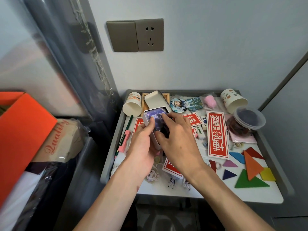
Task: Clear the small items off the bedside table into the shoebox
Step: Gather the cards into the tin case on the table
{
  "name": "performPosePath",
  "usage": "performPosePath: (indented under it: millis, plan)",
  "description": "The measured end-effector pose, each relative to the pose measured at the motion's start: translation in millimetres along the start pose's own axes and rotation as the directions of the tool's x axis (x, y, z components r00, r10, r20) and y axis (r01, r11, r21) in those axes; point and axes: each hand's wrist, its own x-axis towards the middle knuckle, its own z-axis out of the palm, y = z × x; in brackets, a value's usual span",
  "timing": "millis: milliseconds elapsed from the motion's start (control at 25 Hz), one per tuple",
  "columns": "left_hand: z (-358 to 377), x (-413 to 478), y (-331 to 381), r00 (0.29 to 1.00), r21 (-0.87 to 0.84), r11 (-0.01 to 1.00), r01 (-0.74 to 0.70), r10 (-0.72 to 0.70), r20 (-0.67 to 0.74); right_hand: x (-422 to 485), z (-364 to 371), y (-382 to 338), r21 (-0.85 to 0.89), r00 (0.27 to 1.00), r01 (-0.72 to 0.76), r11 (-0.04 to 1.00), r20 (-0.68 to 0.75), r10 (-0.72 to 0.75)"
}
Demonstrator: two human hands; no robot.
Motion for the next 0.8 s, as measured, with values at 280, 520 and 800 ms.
performPosePath:
  millis: [280,520,800]
  plan:
    - [4,-1,-3,1.0,-0.052,0.998,0.025,-0.026,-0.008,-2,7,-6,-0.084,0.992,-0.039,0.996,-0.123,0.029]
    - [2,0,-3,1.0,-0.037,0.999,0.014,-0.015,-0.008,-1,9,-9,-0.152,0.989,-0.023,0.988,-0.146,0.0]
    - [-19,4,20,0.996,0.099,0.995,-0.018,0.009,0.09,15,-24,17,0.087,0.945,0.221,0.971,0.229,-0.235]
